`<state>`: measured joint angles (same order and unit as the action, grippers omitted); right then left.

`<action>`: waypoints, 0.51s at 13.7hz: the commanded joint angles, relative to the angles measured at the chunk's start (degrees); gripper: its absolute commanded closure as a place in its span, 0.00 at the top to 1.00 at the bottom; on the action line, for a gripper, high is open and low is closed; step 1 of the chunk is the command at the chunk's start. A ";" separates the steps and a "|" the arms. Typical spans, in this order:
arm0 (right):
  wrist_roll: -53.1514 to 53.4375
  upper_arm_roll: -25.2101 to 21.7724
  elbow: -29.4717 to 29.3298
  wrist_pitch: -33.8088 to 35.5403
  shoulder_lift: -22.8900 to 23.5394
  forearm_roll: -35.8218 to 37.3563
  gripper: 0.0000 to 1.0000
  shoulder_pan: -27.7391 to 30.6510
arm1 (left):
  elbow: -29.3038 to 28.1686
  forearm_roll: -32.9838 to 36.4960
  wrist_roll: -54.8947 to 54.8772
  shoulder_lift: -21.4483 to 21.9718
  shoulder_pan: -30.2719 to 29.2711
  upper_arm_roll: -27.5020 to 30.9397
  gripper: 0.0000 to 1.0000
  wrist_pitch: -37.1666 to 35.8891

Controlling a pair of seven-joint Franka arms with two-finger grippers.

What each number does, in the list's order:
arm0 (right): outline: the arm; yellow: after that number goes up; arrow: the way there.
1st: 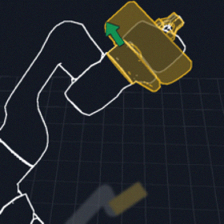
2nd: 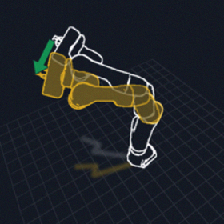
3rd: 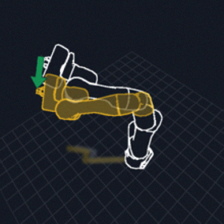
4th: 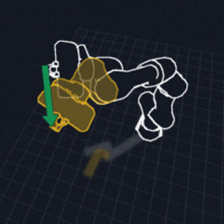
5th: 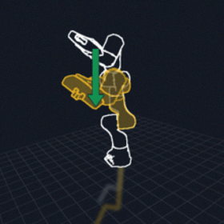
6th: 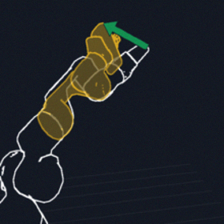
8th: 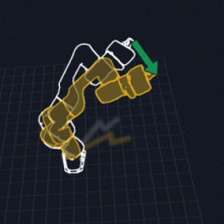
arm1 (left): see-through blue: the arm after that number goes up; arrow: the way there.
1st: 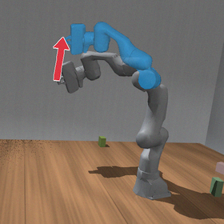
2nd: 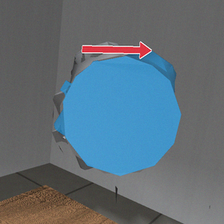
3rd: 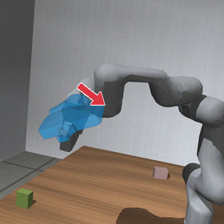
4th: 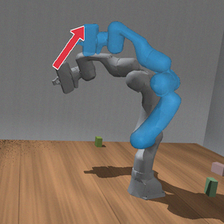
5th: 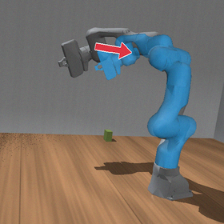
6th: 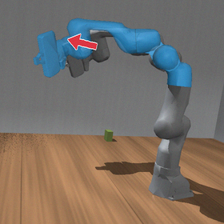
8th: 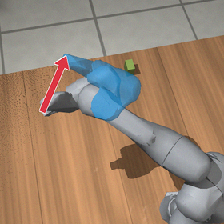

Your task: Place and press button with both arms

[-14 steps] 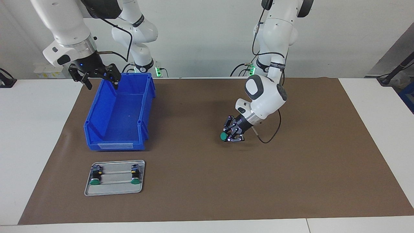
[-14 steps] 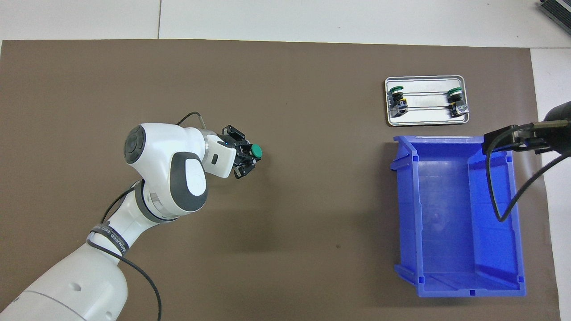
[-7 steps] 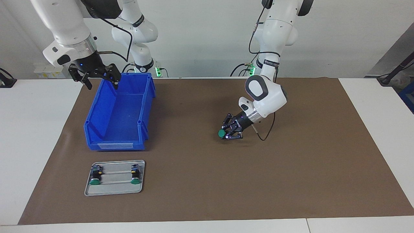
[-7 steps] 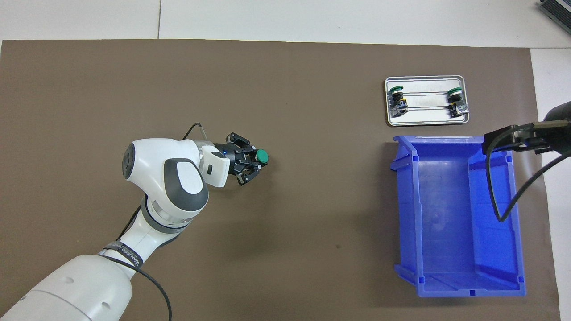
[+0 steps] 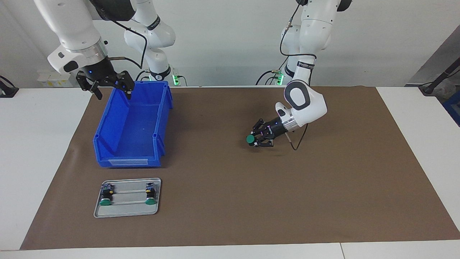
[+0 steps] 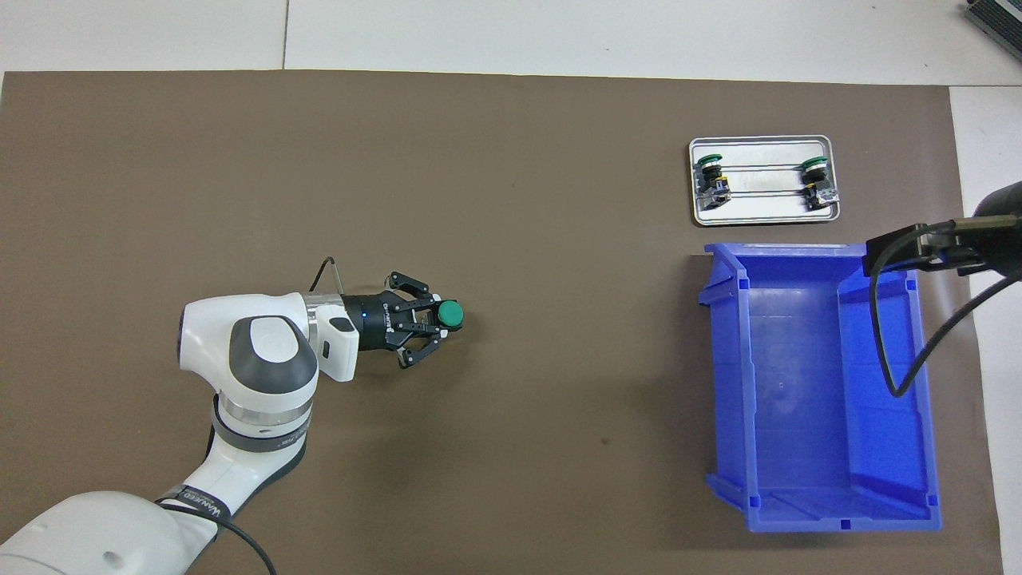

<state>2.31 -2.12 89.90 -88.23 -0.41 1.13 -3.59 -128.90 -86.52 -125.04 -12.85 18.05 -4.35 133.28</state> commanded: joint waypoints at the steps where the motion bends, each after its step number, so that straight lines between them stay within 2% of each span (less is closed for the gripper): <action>1: 0.76 0.63 0.98 0.34 -1.09 0.10 1.00 0.60 | -5.04 -2.86 -4.33 2.65 -1.26 -0.22 0.00 -1.44; 7: 0.76 0.63 0.98 0.43 -1.09 0.10 1.00 0.51 | -9.52 -5.49 -12.23 4.24 -8.37 -0.22 0.00 -12.25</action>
<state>2.31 -2.12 89.90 -88.23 -0.41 1.13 -3.59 -134.96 -89.88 -133.11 -10.67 12.55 -4.29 123.60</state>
